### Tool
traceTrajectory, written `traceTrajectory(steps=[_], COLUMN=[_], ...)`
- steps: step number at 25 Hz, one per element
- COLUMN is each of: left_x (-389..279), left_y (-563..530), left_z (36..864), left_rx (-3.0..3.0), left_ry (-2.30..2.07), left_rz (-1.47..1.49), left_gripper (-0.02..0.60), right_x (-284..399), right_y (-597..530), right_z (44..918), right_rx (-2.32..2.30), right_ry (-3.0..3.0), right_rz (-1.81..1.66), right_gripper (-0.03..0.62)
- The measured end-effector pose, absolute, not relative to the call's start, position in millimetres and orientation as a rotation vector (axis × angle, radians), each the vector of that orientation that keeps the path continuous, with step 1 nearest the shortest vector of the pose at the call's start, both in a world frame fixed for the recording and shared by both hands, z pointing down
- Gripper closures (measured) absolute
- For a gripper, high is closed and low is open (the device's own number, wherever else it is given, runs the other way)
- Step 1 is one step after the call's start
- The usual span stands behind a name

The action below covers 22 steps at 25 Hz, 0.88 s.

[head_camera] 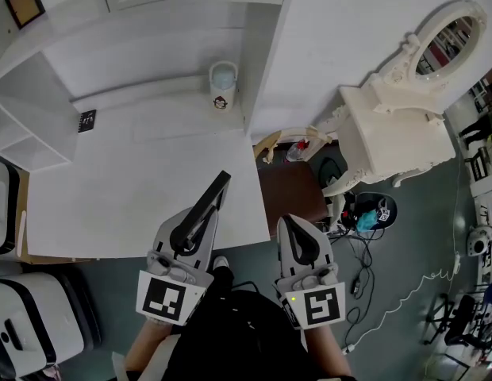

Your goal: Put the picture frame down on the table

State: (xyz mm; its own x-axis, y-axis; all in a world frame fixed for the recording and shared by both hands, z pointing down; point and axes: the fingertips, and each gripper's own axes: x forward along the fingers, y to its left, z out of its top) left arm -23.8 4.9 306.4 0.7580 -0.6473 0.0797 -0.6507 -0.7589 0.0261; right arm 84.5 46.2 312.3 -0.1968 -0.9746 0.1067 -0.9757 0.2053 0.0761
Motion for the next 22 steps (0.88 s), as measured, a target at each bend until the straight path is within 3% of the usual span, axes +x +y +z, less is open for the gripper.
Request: traceTrajectory(steps=[22], left_x=[-21], left_y=[-40], left_z=[331], left_rx=[2.872], left_ry=[-0.987], left_rz=[0.150], left_gripper=[0.569], right_x=[56], right_y=[-17], right_z=[321], right_rx=[1.788], right_ry=[-2.450], right_rz=[0.070], right_gripper=[0.592])
